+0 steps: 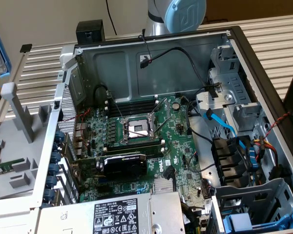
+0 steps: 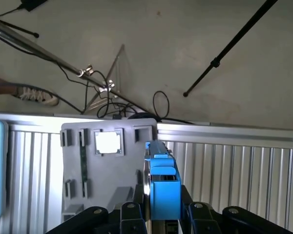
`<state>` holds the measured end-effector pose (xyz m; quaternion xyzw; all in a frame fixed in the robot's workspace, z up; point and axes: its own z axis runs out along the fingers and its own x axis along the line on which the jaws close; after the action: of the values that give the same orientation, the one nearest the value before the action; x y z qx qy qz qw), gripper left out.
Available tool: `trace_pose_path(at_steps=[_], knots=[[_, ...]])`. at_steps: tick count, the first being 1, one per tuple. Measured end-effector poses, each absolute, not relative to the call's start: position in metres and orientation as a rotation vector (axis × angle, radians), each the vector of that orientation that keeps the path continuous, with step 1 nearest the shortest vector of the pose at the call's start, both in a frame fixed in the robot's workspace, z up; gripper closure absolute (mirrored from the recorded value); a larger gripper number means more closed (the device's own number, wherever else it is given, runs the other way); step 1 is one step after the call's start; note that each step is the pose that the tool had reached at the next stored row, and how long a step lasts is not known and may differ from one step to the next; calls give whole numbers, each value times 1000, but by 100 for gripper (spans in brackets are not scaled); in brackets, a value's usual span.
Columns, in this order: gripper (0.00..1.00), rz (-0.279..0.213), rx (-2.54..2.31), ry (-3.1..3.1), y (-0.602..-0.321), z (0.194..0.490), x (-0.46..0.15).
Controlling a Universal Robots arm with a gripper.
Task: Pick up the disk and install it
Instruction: 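Pick up the disk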
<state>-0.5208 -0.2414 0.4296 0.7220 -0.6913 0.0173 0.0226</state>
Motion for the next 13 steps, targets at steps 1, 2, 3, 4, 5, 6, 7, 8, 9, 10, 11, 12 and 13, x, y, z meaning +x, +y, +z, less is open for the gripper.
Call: trace_pose_path(at_steps=[1, 2, 3, 4, 5, 6, 7, 8, 9, 10, 11, 12, 13], knots=[[63, 55, 2236, -2141, -240, 431, -520], [63, 55, 2237, -2142, -238, 433, -519], [63, 56, 2237, -2142, -237, 436, -518], [63, 57, 2237, -2142, -235, 438, -517], [63, 58, 2237, -2142, -234, 441, -516], [63, 59, 2237, -2143, -233, 445, -515], [63, 59, 2238, -2143, -232, 449, -514], [63, 60, 2238, -2143, -232, 453, -511], [63, 60, 2238, -2143, -232, 456, -510], [63, 61, 2238, -2144, -232, 460, -508], [63, 61, 2238, -2144, -231, 464, -506], [63, 62, 2238, -2144, -231, 467, -504], [63, 62, 2239, -2144, -231, 471, -501]])
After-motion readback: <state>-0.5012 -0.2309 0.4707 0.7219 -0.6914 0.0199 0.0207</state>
